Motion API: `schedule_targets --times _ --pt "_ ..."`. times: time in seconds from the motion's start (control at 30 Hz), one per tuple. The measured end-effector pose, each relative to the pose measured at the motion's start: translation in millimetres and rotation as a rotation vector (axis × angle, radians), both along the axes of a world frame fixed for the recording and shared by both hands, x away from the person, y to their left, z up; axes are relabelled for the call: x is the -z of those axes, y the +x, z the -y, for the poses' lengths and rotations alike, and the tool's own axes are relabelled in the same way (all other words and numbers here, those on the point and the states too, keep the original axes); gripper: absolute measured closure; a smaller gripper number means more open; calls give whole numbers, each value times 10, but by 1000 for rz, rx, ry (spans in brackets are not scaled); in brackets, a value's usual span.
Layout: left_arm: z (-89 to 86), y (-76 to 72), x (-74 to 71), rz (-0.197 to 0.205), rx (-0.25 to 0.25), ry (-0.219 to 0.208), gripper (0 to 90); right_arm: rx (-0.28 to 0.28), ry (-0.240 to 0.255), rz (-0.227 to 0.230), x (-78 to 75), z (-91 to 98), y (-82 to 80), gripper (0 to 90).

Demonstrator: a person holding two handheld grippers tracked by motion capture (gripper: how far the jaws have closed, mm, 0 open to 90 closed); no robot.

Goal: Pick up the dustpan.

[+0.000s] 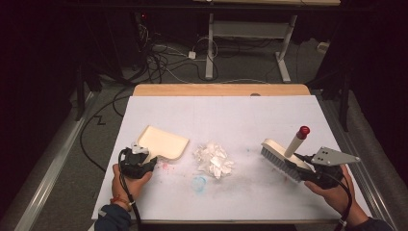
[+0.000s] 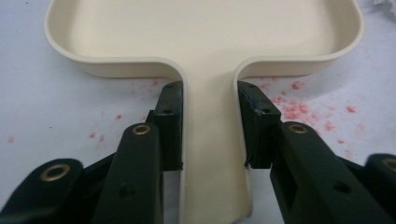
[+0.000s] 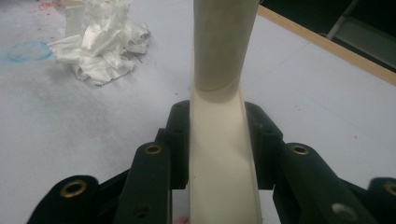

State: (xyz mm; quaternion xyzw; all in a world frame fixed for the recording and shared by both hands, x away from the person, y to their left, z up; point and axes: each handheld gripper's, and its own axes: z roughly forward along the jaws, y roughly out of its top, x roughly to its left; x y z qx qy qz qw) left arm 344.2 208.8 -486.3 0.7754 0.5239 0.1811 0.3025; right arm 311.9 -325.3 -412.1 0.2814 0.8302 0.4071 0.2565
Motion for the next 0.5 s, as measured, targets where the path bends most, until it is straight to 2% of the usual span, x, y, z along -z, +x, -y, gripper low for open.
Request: schedule_targets --times 0.2,0.27,0.5 --pt "-85 -11 -69 -11 15 31 630 4 -4 0 6 11 -1 680" --pt "-121 -51 -150 0 33 63 630 2 -3 6 0 14 -4 680" --pt "-205 -138 -278 9 58 100 630 8 4 13 -7 25 -5 680"
